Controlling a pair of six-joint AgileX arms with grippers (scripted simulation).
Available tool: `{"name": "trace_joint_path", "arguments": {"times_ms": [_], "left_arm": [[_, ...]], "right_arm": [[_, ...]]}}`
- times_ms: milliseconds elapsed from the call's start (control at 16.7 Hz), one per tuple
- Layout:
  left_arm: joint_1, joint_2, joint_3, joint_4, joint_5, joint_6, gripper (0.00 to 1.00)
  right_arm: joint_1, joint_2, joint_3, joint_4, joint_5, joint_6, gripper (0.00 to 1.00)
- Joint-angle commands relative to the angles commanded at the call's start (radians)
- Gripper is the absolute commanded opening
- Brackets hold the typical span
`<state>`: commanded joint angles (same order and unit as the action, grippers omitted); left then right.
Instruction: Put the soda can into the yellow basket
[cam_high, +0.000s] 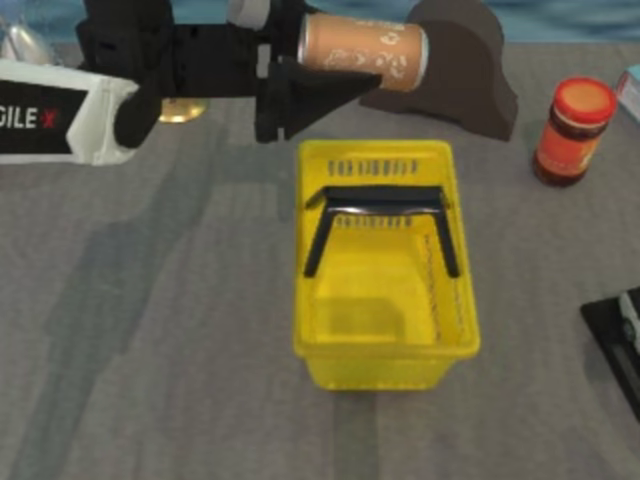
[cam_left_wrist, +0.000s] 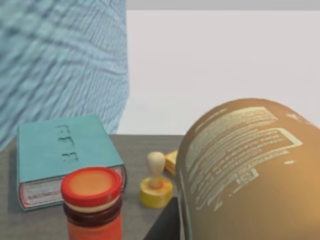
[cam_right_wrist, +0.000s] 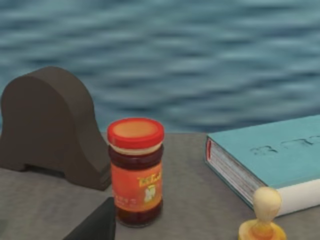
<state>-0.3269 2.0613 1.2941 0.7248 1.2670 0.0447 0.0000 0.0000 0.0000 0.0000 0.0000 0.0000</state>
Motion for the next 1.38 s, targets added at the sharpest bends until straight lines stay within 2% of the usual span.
{"name": "trace_joint_path", "arguments": {"times_ms": [300,780,1080,1380], "left_arm": [[0.006,0.019,0.000,0.015,0.000,0.002,0.00],[0.024,0.232,-0.071,0.310,0.002,-0.004,0.00],[0.026,0.248,-0.079,0.331,0.002,-0.004,0.00],[0.026,0.248,-0.079,0.331,0.002,-0.004,0.38]], "right_arm": [[0.000,0.000,0.000,0.000,0.000,0.000,1.00],[0.000,0.000,0.000,0.000,0.000,0.000,1.00],[0.000,0.000,0.000,0.000,0.000,0.000,1.00],[0.000,0.000,0.000,0.000,0.000,0.000,1.00]]}}
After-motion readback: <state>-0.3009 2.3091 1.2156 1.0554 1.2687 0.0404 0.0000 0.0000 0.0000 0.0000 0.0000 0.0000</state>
